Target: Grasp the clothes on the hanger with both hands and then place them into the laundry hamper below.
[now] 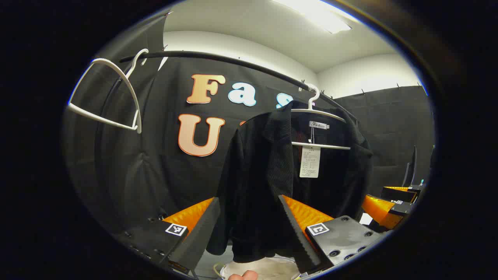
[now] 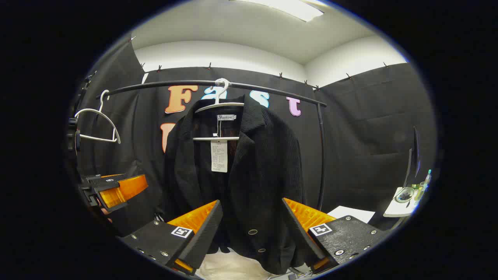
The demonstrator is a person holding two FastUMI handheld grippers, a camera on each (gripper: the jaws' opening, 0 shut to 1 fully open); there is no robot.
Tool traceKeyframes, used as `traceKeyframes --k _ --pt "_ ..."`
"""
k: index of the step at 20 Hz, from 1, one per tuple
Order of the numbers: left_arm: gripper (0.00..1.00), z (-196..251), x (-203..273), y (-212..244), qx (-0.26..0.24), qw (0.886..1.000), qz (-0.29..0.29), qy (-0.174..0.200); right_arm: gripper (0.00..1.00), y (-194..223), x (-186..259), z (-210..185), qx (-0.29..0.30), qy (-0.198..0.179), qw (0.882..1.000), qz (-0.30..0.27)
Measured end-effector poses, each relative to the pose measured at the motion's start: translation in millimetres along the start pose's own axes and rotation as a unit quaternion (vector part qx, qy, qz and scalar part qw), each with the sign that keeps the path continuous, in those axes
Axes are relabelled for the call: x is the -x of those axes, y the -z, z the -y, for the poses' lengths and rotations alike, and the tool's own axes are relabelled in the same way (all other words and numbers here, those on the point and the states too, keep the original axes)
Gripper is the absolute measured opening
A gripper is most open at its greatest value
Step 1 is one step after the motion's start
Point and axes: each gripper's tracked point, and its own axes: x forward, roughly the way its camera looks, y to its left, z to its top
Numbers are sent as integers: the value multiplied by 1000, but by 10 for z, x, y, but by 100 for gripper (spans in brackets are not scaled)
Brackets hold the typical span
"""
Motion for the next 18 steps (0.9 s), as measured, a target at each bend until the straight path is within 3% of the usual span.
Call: traceKeyframes --k 4,6,14,15,18 --pt "92 22 -17 7 0 1000 -1 2 94 -18 1 14 0 1 1000 2" --pt "96 26 -20 9 1 1000 0 2 94 -23 -12 19 0 2 1000 3" --pt "96 -15 17 37 7 1000 -3 -3 94 2 6 21 -1 2 1000 2" --pt "96 -27 23 34 7 1000 -2 -4 90 -3 14 21 -1 2 1000 3" --pt "96 -28 25 25 6 1000 -1 -6 94 1 20 15 -2 0 1000 2"
